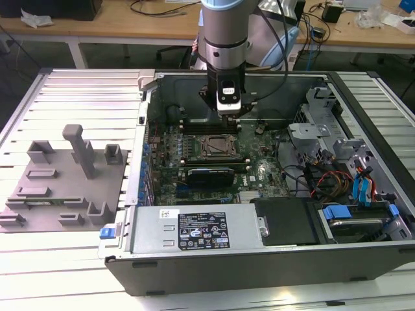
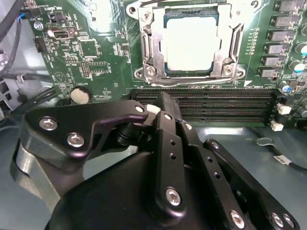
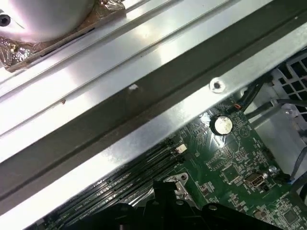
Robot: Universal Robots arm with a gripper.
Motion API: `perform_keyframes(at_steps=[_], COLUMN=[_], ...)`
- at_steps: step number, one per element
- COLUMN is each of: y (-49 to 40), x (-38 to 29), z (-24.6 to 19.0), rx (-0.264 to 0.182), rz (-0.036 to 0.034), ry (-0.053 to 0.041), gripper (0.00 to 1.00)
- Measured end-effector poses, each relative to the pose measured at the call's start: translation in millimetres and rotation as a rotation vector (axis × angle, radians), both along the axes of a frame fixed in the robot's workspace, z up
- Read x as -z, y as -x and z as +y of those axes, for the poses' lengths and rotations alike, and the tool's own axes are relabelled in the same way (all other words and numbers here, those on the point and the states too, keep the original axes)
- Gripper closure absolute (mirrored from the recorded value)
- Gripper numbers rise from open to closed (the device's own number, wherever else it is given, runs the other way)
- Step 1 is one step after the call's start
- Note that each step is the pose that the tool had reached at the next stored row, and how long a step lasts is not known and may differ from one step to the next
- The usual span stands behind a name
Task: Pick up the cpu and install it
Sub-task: 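Install the first cpu locking lever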
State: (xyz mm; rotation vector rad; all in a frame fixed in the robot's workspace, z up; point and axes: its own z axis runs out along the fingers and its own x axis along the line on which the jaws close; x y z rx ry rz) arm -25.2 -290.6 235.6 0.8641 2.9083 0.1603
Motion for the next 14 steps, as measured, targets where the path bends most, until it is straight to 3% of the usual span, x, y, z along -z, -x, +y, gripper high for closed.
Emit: perform_keyframes(at_steps=[4,6,9,11,14], y=[0.0,0.1,0.1,0.1,0.1], x=[-0.5,-0.4,-0.5,-0.5,-0.5], z=[-3.4,-8.8,-13.0,-17.2,-22.0], rx=[0.0,0.0,0.0,0.0,0.0], rz=[0.0,0.0,0.0001,0.0001,0.0001], ry=[0.0114,0.034,0.0632,0.0933,0.1184], gripper=[0.89,0.89,0.89,0.89,0.89])
